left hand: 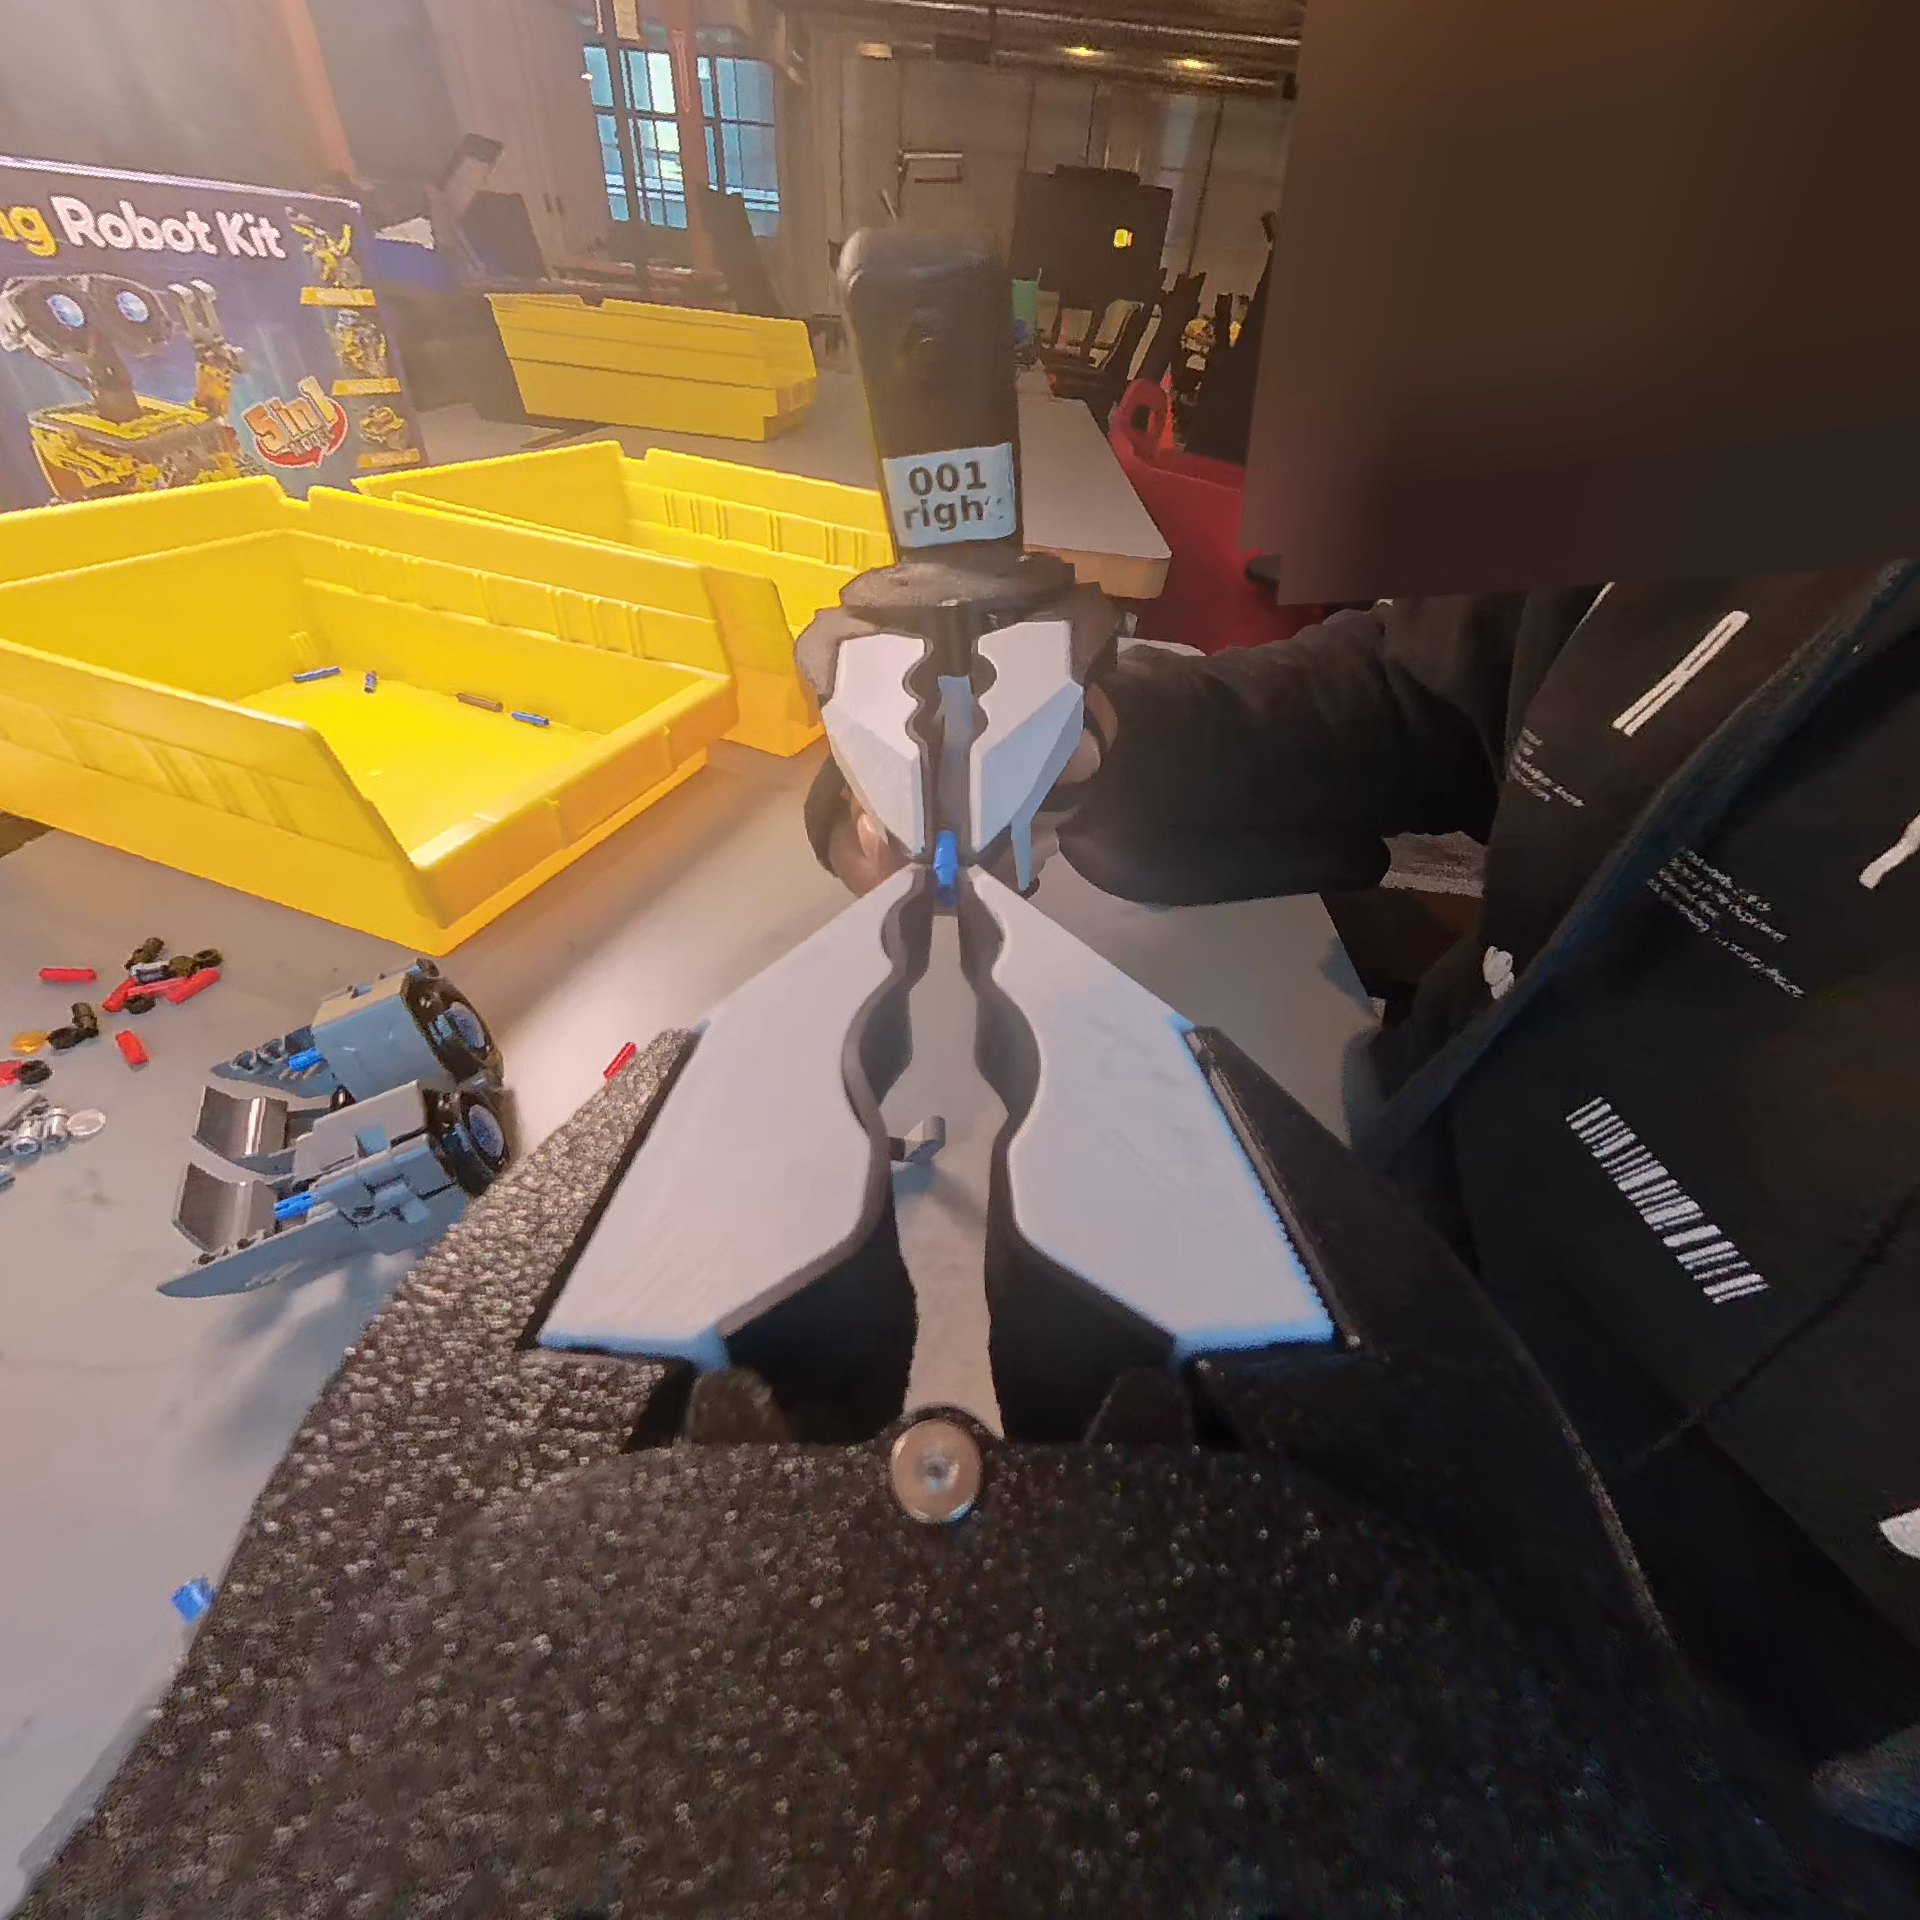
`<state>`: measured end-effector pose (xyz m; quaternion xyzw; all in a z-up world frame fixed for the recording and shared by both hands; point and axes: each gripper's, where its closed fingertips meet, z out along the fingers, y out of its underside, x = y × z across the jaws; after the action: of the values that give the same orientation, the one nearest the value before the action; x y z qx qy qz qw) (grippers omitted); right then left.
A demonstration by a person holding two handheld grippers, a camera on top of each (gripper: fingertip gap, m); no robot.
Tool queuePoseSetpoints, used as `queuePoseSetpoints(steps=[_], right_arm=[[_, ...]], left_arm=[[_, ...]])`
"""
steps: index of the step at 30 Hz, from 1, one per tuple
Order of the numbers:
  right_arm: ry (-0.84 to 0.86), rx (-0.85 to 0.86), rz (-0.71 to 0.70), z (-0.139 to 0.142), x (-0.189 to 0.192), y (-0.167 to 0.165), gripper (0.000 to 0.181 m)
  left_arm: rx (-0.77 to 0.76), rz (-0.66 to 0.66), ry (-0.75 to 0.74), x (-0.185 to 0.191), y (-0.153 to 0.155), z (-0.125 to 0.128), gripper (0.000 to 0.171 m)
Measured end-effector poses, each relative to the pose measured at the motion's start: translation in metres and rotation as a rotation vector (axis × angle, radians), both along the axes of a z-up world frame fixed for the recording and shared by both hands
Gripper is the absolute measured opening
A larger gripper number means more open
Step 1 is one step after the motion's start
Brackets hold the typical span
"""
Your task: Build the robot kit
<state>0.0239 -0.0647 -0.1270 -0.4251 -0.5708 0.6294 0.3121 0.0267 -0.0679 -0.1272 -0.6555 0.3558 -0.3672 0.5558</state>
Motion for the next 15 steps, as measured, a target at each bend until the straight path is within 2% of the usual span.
queuePoseSetpoints(steps=[2,5,7,10,15], right_arm=[[-0.059,0.1,0.013,-0.01,0.007,0.008,0.018],[-0.263,0.433,0.051,-0.061,0.029,0.02,0.018],[-0.358,0.589,0.089,-0.09,0.036,0.02,0.02],[-0.374,0.67,0.142,-0.107,0.032,0.013,0.021],[-0.368,0.696,0.158,-0.115,0.021,0.012,0.02]], left_arm=[[-0.025,0.027,-0.012,-0.01,0.007,-0.003,0.004],[-0.042,0.077,-0.025,-0.03,0.016,-0.004,0.003],[-0.056,0.096,-0.027,-0.036,0.021,-0.007,0.003],[-0.082,0.099,-0.013,-0.035,0.024,-0.017,0.003],[-0.094,0.097,0.005,-0.033,0.025,-0.023,0.003]])
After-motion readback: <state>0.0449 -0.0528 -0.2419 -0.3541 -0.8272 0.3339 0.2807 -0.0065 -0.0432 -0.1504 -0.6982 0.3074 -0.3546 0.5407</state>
